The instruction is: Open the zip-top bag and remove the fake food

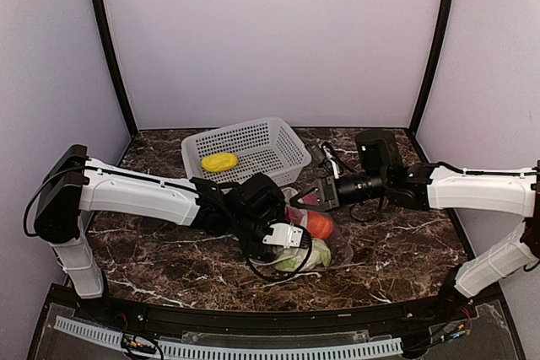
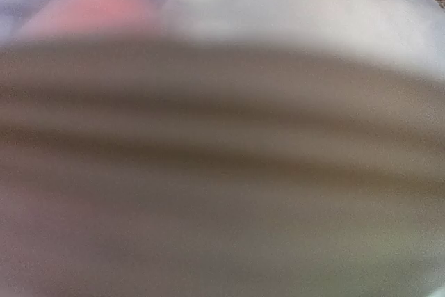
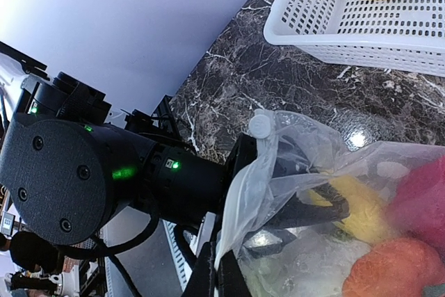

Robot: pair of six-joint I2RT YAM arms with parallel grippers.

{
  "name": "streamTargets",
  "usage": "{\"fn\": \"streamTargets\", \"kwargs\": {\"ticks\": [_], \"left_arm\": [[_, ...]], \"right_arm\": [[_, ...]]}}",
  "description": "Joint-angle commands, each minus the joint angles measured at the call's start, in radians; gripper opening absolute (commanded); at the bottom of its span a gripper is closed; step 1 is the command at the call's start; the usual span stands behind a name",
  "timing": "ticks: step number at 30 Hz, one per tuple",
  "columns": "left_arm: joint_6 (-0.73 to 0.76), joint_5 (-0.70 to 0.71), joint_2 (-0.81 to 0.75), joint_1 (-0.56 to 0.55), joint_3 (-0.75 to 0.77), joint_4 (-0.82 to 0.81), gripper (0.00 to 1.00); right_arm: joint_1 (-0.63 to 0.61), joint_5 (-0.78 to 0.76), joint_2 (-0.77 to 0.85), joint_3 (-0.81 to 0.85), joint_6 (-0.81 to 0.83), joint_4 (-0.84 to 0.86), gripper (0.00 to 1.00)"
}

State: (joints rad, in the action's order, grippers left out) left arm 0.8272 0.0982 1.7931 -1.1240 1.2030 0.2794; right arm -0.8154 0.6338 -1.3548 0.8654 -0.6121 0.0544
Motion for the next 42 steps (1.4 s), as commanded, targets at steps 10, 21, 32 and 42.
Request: {"fn": "streamTargets", "kwargs": {"ticks": [10, 21, 32, 42], "left_arm": [[-0.116, 0.028, 0.062, 0.058, 0.001, 0.067, 0.87], [-0.119, -0.117, -0.004, 0.052, -0.042, 0.066, 0.57], [-0.224, 0.119, 0.046, 0.053, -0.060, -0.145, 0.71], [-0.255, 0.084, 0.125, 0.070, -0.079, -0.198, 0.71]], "right_arm": [[0.001, 0.014, 0.020, -0.003, -0.009, 0.045, 0.00], [0.001, 0.010, 0.016, -0.006, -0.008, 0.044, 0.00], [0.001, 0.010, 0.015, -0.016, -0.015, 0.053, 0.00], [0.001, 0.005, 0.026, -0.025, -0.015, 0.050, 0.00]]}}
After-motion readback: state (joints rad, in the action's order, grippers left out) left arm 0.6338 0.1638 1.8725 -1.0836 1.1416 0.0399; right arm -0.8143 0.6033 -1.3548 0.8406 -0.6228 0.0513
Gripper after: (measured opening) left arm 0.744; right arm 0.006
